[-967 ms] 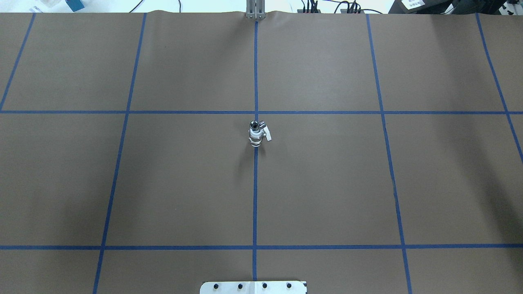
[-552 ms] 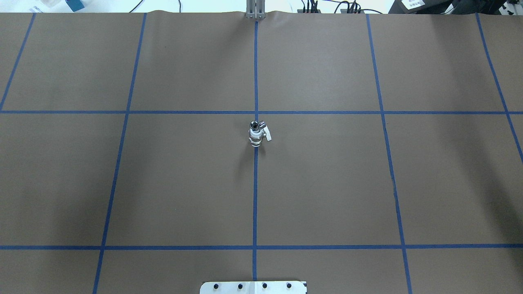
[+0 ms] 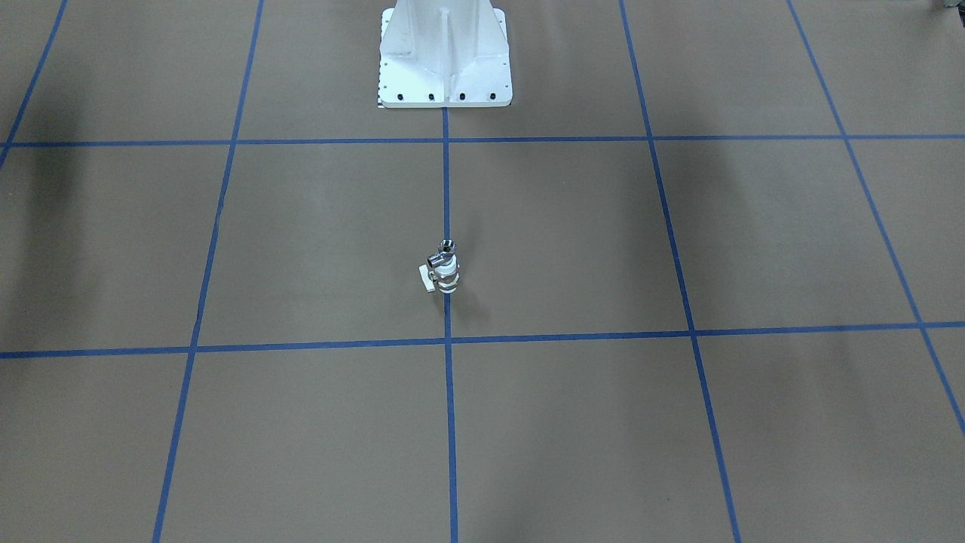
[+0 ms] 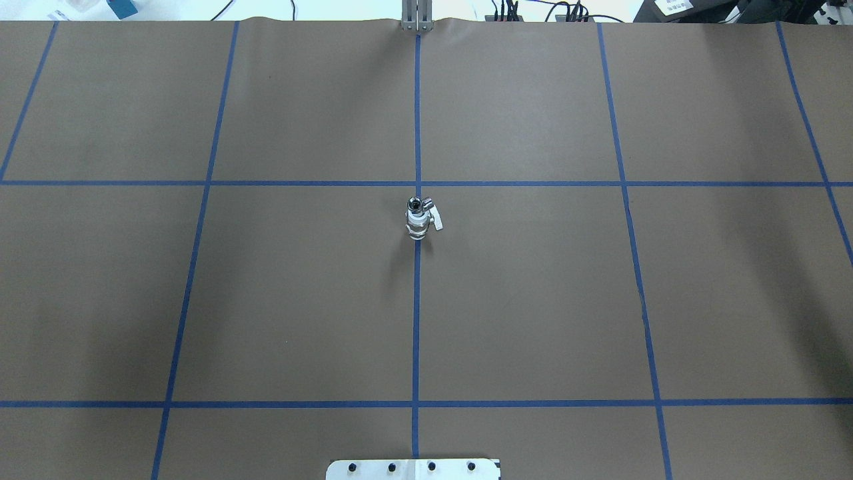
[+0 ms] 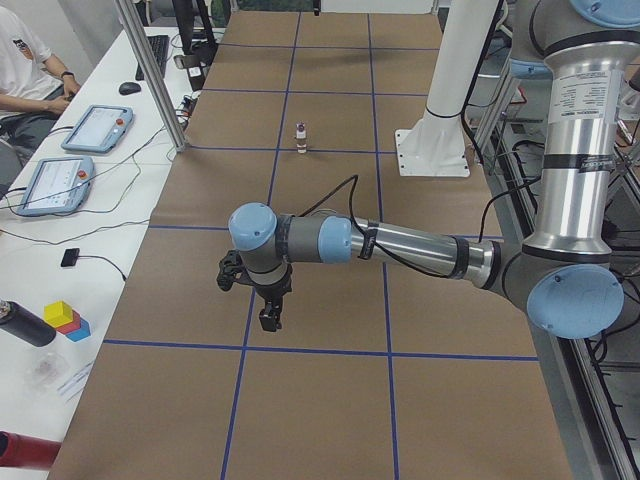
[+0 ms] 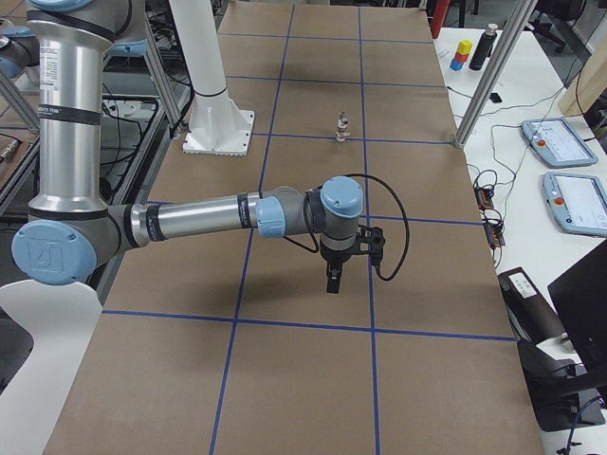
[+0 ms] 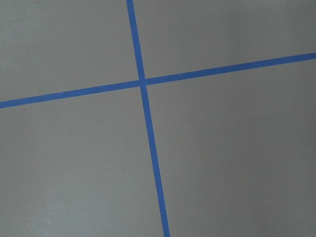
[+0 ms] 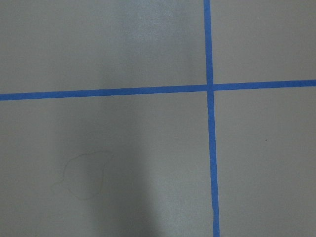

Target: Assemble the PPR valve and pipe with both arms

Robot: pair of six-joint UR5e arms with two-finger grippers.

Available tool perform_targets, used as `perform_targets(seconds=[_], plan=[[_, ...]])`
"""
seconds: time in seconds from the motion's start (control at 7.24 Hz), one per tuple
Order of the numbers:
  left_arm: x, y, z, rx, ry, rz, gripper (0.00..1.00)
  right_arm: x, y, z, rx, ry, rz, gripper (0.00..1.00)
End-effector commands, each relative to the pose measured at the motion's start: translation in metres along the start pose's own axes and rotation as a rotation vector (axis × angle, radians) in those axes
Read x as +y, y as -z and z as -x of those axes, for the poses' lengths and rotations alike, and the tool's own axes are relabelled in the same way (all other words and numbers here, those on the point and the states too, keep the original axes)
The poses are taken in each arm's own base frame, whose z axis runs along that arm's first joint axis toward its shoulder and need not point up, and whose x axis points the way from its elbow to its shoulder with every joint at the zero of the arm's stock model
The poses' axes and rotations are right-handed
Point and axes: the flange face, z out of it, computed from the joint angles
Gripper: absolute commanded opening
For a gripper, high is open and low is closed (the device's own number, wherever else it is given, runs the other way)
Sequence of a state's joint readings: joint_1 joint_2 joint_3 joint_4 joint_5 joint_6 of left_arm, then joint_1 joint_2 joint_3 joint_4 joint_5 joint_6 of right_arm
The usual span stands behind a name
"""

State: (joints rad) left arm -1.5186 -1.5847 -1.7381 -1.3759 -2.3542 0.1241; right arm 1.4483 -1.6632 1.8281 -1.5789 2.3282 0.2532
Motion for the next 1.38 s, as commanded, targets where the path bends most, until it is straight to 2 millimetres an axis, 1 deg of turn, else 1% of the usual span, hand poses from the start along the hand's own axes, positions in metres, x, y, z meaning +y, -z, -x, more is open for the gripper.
perform_targets(seconds=[0.0,0.28,0.55,0.69,1.24], plan=[[-0.002,0.003,-0.002,0.0,0.004,-0.005,1.0,0.002,0.002,0.0,-0.001,0.0,-0.004,1.0],[-0.002,0.003,-0.002,-0.002,0.001,-0.005,1.0,0.002,0.001,-0.001,0.0,-0.002,-0.002,1.0],[-0.002,0.003,-0.002,-0.002,0.0,-0.006,1.0,0.006,-0.005,-0.008,0.013,-0.012,0.01,1.0],[-0.002,0.002,-0.002,-0.002,0.001,-0.005,1.0,0.007,-0.005,-0.01,0.015,-0.014,0.009,1.0],[-0.001,0.001,-0.001,-0.001,0.003,-0.003,1.0,0.007,-0.005,-0.009,0.015,-0.02,0.009,1.0]])
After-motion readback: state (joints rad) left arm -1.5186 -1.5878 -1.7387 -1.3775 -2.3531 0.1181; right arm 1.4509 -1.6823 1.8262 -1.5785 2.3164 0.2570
